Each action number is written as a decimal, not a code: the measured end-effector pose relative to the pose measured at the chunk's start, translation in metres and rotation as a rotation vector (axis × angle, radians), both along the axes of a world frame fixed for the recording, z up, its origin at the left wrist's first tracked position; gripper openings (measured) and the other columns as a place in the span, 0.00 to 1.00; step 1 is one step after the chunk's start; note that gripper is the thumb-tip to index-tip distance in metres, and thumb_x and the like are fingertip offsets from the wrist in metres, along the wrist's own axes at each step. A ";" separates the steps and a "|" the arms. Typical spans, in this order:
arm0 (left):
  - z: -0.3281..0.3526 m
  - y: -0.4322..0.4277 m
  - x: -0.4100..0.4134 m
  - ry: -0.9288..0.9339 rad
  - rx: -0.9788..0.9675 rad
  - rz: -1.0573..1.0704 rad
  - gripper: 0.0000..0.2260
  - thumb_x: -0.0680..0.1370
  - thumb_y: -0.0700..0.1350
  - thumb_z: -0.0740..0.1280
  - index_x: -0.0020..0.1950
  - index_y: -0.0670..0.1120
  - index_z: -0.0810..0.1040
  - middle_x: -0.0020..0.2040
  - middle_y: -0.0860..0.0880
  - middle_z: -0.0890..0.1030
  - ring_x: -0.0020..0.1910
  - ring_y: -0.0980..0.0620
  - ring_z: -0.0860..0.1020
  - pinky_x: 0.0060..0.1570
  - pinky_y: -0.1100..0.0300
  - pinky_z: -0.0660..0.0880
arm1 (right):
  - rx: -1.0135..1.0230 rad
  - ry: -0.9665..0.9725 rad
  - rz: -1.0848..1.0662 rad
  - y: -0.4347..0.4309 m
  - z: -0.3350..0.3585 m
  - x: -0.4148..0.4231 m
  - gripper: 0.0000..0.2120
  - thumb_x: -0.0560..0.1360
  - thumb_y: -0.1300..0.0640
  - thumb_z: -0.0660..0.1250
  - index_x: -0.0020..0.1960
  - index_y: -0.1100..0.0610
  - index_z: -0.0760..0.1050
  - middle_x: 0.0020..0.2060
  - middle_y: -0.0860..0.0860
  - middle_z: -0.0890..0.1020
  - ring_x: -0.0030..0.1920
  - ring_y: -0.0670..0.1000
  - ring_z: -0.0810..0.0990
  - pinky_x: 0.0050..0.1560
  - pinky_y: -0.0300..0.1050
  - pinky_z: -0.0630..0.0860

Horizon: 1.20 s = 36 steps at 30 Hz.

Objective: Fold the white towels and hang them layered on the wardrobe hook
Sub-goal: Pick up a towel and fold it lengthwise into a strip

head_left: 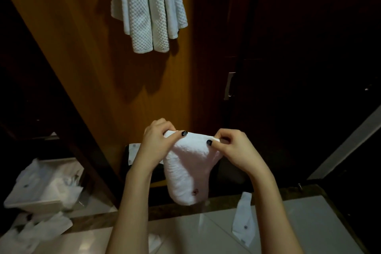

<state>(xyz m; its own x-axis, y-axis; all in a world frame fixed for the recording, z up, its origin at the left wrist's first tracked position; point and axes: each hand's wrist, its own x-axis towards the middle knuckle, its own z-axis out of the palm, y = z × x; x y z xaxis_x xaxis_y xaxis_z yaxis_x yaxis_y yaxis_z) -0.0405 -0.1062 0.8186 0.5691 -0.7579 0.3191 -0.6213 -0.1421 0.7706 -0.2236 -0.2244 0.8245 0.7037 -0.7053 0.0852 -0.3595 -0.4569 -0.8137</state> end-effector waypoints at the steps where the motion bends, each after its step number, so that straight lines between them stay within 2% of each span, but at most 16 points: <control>1: -0.002 -0.002 -0.001 -0.048 0.005 0.030 0.15 0.74 0.47 0.74 0.32 0.49 0.71 0.36 0.55 0.70 0.40 0.52 0.69 0.39 0.61 0.63 | -0.025 -0.027 -0.046 0.002 -0.002 0.000 0.11 0.76 0.55 0.69 0.36 0.55 0.75 0.30 0.50 0.79 0.31 0.43 0.76 0.34 0.41 0.71; 3: -0.006 -0.006 -0.002 -0.091 -0.021 0.070 0.17 0.73 0.49 0.74 0.31 0.50 0.68 0.39 0.56 0.68 0.41 0.54 0.68 0.38 0.67 0.63 | -0.048 -0.119 -0.123 0.005 -0.003 0.000 0.10 0.75 0.57 0.69 0.36 0.57 0.75 0.33 0.54 0.79 0.33 0.48 0.76 0.34 0.46 0.71; 6: -0.010 -0.010 0.004 0.029 -0.041 0.021 0.16 0.71 0.49 0.76 0.31 0.46 0.73 0.45 0.58 0.71 0.43 0.61 0.71 0.41 0.73 0.65 | -0.046 -0.207 -0.166 0.001 0.002 -0.007 0.08 0.74 0.57 0.70 0.37 0.54 0.76 0.36 0.56 0.79 0.38 0.52 0.77 0.38 0.48 0.72; 8: -0.014 -0.012 0.006 0.153 0.006 -0.032 0.15 0.71 0.49 0.77 0.30 0.48 0.75 0.39 0.53 0.77 0.37 0.58 0.74 0.39 0.65 0.68 | -0.060 -0.189 -0.176 -0.001 0.004 -0.013 0.09 0.74 0.58 0.71 0.36 0.55 0.75 0.35 0.55 0.78 0.35 0.49 0.75 0.35 0.44 0.70; 10: -0.014 -0.012 0.005 0.257 0.053 -0.078 0.15 0.71 0.49 0.76 0.30 0.48 0.75 0.32 0.50 0.77 0.31 0.55 0.72 0.35 0.59 0.67 | -0.073 -0.149 -0.192 -0.004 0.005 -0.018 0.10 0.74 0.58 0.70 0.36 0.56 0.74 0.33 0.55 0.77 0.31 0.43 0.70 0.31 0.37 0.66; 12: -0.011 -0.011 0.006 0.291 0.097 -0.119 0.11 0.72 0.48 0.76 0.32 0.49 0.78 0.31 0.50 0.78 0.31 0.56 0.73 0.36 0.59 0.69 | -0.087 -0.090 -0.201 -0.007 0.005 -0.022 0.11 0.74 0.57 0.71 0.35 0.55 0.73 0.31 0.52 0.76 0.28 0.42 0.69 0.29 0.36 0.65; 15: -0.006 -0.014 0.004 0.250 0.105 -0.113 0.08 0.72 0.45 0.75 0.34 0.51 0.80 0.36 0.55 0.82 0.34 0.62 0.77 0.37 0.64 0.71 | -0.104 0.010 -0.218 -0.011 0.003 -0.027 0.11 0.75 0.55 0.70 0.35 0.53 0.74 0.32 0.49 0.79 0.28 0.43 0.73 0.27 0.35 0.67; 18: -0.002 -0.019 -0.004 0.090 0.025 -0.058 0.08 0.72 0.43 0.75 0.35 0.50 0.79 0.36 0.54 0.80 0.37 0.61 0.76 0.34 0.70 0.69 | -0.097 0.023 -0.246 -0.012 0.002 -0.027 0.10 0.74 0.56 0.71 0.36 0.54 0.74 0.33 0.49 0.79 0.27 0.44 0.74 0.26 0.37 0.68; 22: -0.001 -0.018 -0.002 0.059 -0.078 -0.050 0.08 0.72 0.42 0.76 0.38 0.53 0.81 0.39 0.56 0.82 0.42 0.60 0.78 0.41 0.73 0.70 | -0.057 -0.049 -0.273 -0.014 0.002 -0.028 0.08 0.73 0.58 0.72 0.37 0.53 0.75 0.36 0.49 0.80 0.37 0.51 0.79 0.38 0.52 0.78; 24: -0.001 -0.018 0.000 0.070 -0.098 -0.055 0.07 0.71 0.41 0.76 0.39 0.53 0.82 0.40 0.56 0.82 0.43 0.60 0.79 0.43 0.70 0.71 | -0.056 -0.110 -0.292 -0.014 0.002 -0.027 0.08 0.73 0.59 0.72 0.38 0.52 0.75 0.36 0.48 0.80 0.40 0.48 0.79 0.40 0.48 0.78; 27: -0.001 -0.020 -0.003 0.037 -0.132 -0.007 0.05 0.71 0.41 0.76 0.40 0.50 0.83 0.40 0.52 0.82 0.42 0.56 0.79 0.40 0.69 0.70 | -0.055 -0.219 -0.281 -0.013 0.003 -0.022 0.09 0.75 0.62 0.70 0.44 0.48 0.75 0.41 0.44 0.80 0.44 0.41 0.78 0.43 0.36 0.76; 30: 0.000 -0.023 -0.008 0.013 -0.171 0.050 0.04 0.73 0.41 0.75 0.44 0.48 0.83 0.43 0.50 0.80 0.41 0.54 0.76 0.39 0.61 0.72 | -0.088 -0.248 -0.257 -0.006 0.008 -0.016 0.12 0.77 0.62 0.66 0.52 0.45 0.76 0.47 0.38 0.79 0.51 0.32 0.76 0.48 0.25 0.72; 31: 0.001 -0.023 -0.009 -0.007 -0.161 0.072 0.07 0.73 0.43 0.75 0.49 0.50 0.82 0.48 0.52 0.78 0.43 0.54 0.75 0.40 0.60 0.72 | -0.125 -0.267 -0.252 -0.004 0.011 -0.014 0.12 0.78 0.63 0.66 0.53 0.47 0.77 0.48 0.37 0.79 0.52 0.32 0.75 0.49 0.25 0.71; 33: 0.004 -0.020 -0.007 -0.072 -0.061 0.106 0.22 0.72 0.49 0.75 0.64 0.57 0.74 0.58 0.59 0.66 0.47 0.58 0.69 0.40 0.65 0.70 | -0.203 -0.311 -0.233 -0.002 0.016 -0.013 0.12 0.78 0.66 0.65 0.53 0.51 0.78 0.48 0.39 0.79 0.53 0.33 0.76 0.51 0.25 0.70; 34: 0.006 -0.018 -0.006 -0.089 -0.020 0.085 0.29 0.71 0.51 0.76 0.69 0.61 0.69 0.58 0.63 0.62 0.46 0.61 0.67 0.39 0.69 0.68 | -0.225 -0.325 -0.219 -0.001 0.018 -0.013 0.12 0.77 0.67 0.64 0.53 0.53 0.79 0.48 0.40 0.79 0.53 0.35 0.76 0.51 0.25 0.69; 36: 0.011 -0.017 -0.005 -0.049 -0.024 -0.043 0.31 0.71 0.50 0.76 0.71 0.60 0.67 0.58 0.68 0.61 0.41 0.63 0.70 0.35 0.68 0.73 | -0.238 -0.340 -0.184 -0.001 0.023 -0.013 0.12 0.77 0.69 0.64 0.52 0.55 0.80 0.48 0.41 0.79 0.52 0.37 0.77 0.52 0.27 0.70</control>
<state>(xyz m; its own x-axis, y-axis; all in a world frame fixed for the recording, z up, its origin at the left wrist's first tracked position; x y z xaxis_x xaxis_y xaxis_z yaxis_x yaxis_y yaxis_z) -0.0459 -0.1235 0.8294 0.5191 -0.7734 0.3638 -0.6634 -0.0962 0.7421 -0.2365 -0.2253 0.8474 0.4724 -0.7488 0.4648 -0.1831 -0.5993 -0.7793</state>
